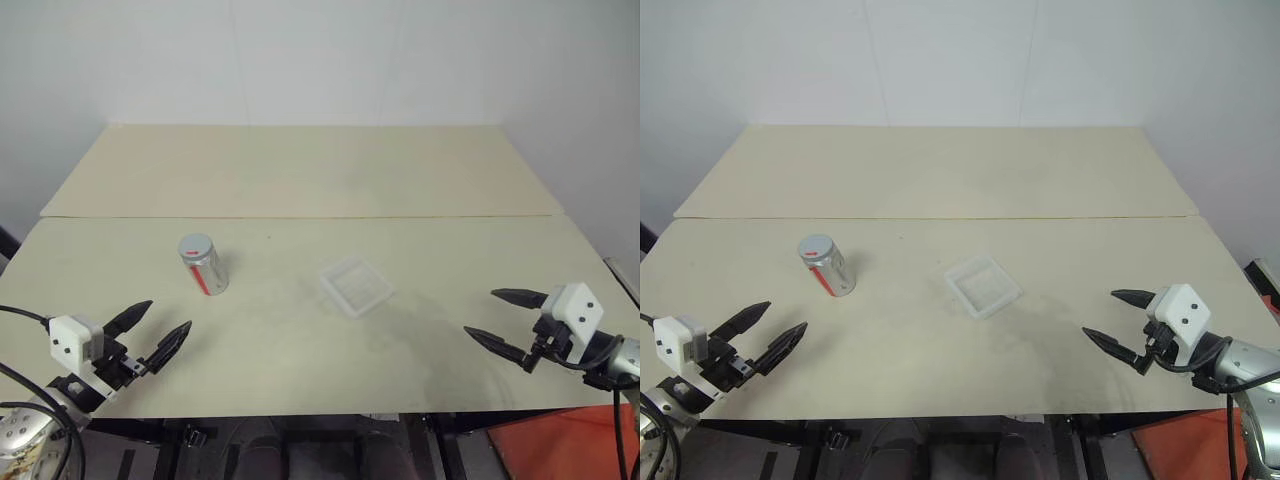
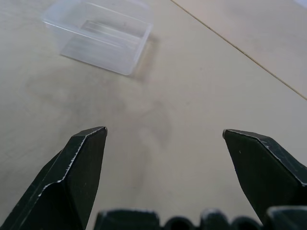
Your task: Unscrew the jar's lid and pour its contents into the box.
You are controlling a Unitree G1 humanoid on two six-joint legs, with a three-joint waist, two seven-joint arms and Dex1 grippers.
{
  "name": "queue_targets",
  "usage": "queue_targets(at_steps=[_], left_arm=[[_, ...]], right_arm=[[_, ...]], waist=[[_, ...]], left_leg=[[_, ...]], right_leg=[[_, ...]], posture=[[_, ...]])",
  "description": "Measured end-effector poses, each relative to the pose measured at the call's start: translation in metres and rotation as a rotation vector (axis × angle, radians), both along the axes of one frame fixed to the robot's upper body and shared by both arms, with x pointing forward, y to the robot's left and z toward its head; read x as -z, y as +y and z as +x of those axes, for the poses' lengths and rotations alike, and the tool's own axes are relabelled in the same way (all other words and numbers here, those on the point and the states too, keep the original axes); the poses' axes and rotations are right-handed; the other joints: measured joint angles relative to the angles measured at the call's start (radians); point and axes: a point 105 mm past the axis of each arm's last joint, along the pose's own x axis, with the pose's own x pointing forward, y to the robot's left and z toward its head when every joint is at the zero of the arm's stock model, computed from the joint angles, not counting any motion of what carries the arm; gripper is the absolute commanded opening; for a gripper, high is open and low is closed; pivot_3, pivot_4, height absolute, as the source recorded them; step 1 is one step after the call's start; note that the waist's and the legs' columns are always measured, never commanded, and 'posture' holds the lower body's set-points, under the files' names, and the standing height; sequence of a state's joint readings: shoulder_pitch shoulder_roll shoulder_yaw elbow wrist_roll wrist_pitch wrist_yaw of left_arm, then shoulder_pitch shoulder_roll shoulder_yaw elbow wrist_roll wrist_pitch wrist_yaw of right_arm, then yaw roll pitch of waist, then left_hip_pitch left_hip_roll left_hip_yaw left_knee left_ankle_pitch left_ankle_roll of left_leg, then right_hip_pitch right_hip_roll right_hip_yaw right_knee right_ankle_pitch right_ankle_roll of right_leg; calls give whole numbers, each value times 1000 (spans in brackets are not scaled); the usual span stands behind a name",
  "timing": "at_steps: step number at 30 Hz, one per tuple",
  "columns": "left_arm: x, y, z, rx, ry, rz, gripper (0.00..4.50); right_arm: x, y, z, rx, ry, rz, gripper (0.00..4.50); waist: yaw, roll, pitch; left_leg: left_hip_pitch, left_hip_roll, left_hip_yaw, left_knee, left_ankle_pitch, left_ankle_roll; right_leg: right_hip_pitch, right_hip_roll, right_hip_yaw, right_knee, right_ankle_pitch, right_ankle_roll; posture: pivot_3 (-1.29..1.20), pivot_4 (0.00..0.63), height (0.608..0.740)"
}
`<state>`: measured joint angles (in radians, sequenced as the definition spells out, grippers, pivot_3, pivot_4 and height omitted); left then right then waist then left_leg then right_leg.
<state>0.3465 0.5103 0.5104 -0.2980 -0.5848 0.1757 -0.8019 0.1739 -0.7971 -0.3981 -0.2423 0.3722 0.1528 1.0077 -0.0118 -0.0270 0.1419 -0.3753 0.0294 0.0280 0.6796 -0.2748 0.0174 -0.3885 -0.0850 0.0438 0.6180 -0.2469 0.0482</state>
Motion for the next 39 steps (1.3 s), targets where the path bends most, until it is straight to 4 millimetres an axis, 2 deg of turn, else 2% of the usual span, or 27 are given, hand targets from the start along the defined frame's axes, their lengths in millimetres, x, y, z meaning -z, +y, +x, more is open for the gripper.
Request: queue_targets(at_steps=[13, 19, 24, 30, 39], left_arm=[[3, 2, 3, -77, -25, 5, 4500], [1, -6, 20, -137, -103, 34, 4500], [7, -21, 46, -183, -149, -21, 4500], [14, -31, 66, -190, -164, -42, 4500], [20, -35, 93, -255, -195, -116, 4500]], right_arm=[[0, 7, -8, -93, 8, 8, 4493], [1, 12, -7, -89, -2, 24, 4493], [7, 31, -6, -108, -10, 73, 4493], [8, 45, -7, -122, -14, 98, 4493], [9, 46, -9, -105, -13, 112, 4493]], waist=[[0, 0, 0], [3, 0, 0], [7, 0, 0], [7, 0, 0], [15, 0, 0]], left_leg=[[0, 0, 0, 0, 0, 0], [0, -1, 0, 0, 0, 0], [0, -2, 0, 0, 0, 0], [0, -2, -1, 0, 0, 0], [-1, -2, -1, 1, 0, 0]], right_leg=[[0, 0, 0, 0, 0, 0], [0, 0, 0, 0, 0, 0], [0, 1, 0, 0, 1, 1], [0, 1, 1, 0, 1, 1], [0, 1, 0, 0, 1, 2]], posture=[[0, 150, 740], [0, 150, 740], [0, 150, 740], [0, 150, 740], [0, 150, 740]])
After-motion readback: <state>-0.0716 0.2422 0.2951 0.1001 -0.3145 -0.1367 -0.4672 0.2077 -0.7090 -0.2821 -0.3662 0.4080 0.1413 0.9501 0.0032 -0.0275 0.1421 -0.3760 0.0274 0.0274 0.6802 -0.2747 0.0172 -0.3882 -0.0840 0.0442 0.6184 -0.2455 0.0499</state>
